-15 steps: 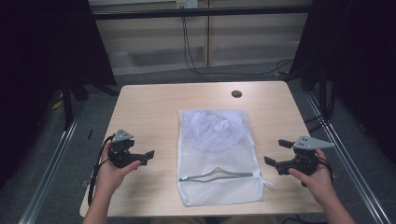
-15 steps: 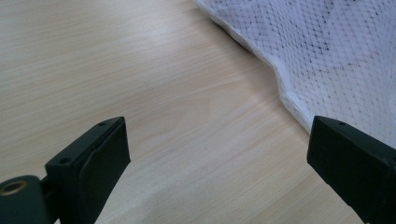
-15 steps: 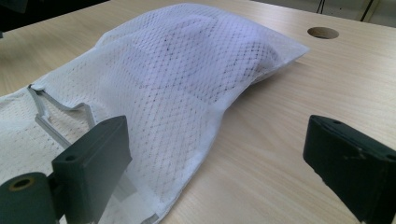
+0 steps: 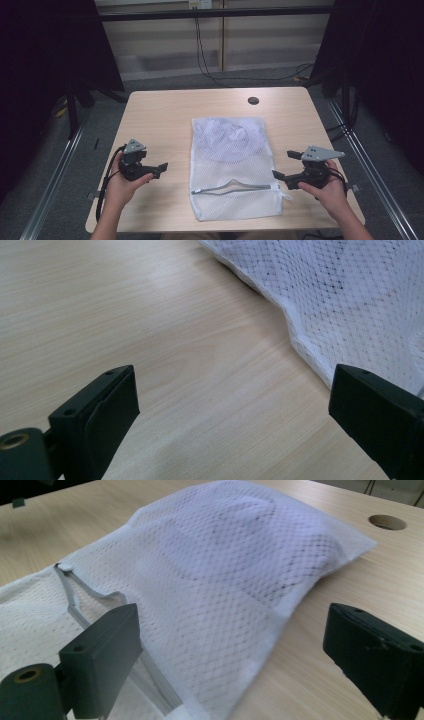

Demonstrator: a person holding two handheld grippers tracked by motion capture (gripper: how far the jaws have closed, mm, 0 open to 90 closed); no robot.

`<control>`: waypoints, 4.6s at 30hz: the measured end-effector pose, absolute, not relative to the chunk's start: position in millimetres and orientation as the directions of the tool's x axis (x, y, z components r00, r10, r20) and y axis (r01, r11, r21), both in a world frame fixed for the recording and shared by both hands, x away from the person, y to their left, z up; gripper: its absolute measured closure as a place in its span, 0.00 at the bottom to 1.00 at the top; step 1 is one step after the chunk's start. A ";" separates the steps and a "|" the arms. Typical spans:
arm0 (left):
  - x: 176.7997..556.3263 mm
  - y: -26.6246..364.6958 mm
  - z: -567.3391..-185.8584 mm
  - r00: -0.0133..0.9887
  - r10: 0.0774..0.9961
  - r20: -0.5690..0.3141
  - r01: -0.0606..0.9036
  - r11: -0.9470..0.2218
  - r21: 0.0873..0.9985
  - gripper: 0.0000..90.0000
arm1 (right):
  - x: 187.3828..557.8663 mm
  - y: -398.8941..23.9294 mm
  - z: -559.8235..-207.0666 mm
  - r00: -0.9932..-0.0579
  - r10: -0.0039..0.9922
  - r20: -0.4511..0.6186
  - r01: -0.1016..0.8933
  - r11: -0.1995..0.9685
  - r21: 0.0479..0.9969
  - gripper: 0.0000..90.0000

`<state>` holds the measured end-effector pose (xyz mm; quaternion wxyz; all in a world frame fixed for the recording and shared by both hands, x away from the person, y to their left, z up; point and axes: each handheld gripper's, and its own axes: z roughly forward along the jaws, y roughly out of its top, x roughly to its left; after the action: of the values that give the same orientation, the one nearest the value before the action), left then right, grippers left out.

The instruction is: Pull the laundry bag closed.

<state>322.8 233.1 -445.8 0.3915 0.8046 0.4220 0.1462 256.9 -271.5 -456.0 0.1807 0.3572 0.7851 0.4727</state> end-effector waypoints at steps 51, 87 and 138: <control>320.8 228.9 -445.9 0.609 0.787 -0.098 0.568 -0.347 0.747 0.06 | 266.9 -148.9 -451.8 -0.817 0.570 0.087 0.358 0.385 0.851 0.08; 321.2 227.9 -446.2 0.615 0.782 -0.103 0.577 -0.357 0.735 0.06 | 272.0 -96.3 -463.3 -0.860 0.497 0.118 0.359 0.424 0.831 0.22; 321.7 226.9 -445.4 0.627 0.772 -0.105 0.581 -0.373 0.724 0.07 | 277.6 -51.9 -485.9 -0.828 0.493 0.265 0.496 0.427 0.756 0.64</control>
<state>321.7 226.9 -445.4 0.3780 0.8188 0.4130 0.1267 277.6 -51.9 -485.9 -0.0014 0.2928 0.8446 0.4481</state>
